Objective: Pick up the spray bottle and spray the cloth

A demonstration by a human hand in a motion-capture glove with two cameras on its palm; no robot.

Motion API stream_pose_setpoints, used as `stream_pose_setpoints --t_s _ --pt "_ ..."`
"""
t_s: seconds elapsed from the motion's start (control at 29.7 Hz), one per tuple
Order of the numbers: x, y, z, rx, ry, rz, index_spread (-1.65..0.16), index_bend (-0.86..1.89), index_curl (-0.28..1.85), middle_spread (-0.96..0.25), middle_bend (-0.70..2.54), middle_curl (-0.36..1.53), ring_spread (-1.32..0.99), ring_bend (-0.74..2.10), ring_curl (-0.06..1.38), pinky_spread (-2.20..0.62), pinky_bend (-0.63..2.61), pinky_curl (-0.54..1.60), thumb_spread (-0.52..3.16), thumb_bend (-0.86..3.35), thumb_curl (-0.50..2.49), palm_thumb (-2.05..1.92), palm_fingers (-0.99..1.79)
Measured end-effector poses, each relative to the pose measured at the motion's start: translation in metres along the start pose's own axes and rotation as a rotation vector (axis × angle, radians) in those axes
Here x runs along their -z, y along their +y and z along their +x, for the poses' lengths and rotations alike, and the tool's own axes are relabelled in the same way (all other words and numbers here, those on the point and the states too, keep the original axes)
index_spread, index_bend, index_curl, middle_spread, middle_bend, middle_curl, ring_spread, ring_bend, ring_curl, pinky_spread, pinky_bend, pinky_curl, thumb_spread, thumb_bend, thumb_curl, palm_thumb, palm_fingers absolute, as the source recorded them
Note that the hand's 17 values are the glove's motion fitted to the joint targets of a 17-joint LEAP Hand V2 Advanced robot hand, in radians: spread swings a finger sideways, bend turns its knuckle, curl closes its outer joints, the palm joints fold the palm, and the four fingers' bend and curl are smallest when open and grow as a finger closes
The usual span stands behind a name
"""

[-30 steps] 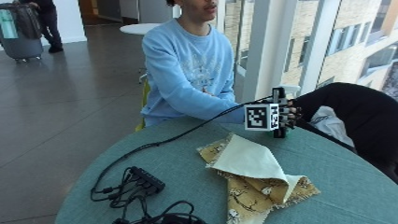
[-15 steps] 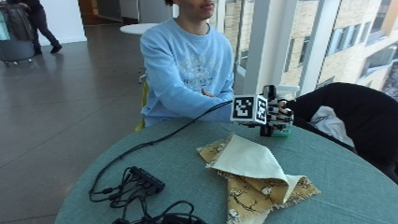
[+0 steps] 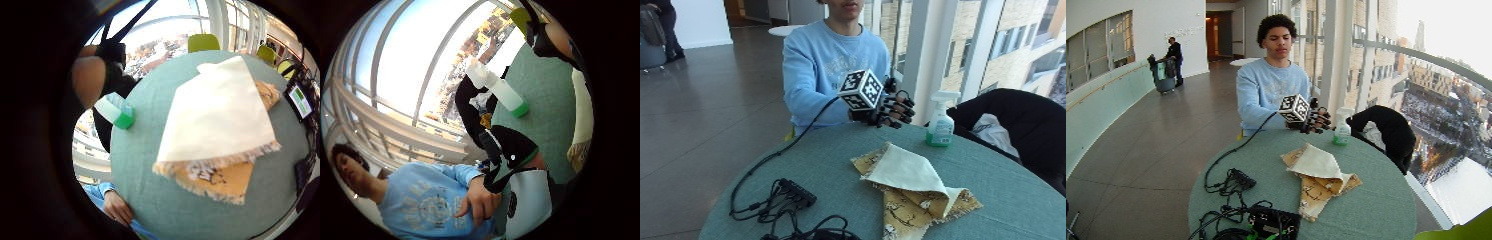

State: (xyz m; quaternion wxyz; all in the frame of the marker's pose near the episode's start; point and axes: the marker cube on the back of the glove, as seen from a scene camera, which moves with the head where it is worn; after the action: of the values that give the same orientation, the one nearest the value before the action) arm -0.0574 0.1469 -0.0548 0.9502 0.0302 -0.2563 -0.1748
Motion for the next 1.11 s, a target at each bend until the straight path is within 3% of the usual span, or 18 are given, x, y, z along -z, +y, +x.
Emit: stream_pose_setpoints --t_s 0.5,1.11 --pt "0.09 0.146 0.073 -0.143 0.336 0.049 -0.33 0.14 0.39 -0.09 0.18 0.4 -0.04 0.25 0.36 0.14 0.21 0.35 1.02 -0.03 0.37 0.61 0.78" --pt "0.111 0.185 0.099 -0.17 0.406 0.028 -0.33 0.17 0.37 -0.09 0.18 0.39 -0.03 0.23 0.36 0.15 0.18 0.35 1.05 -0.02 0.34 0.63 0.8"
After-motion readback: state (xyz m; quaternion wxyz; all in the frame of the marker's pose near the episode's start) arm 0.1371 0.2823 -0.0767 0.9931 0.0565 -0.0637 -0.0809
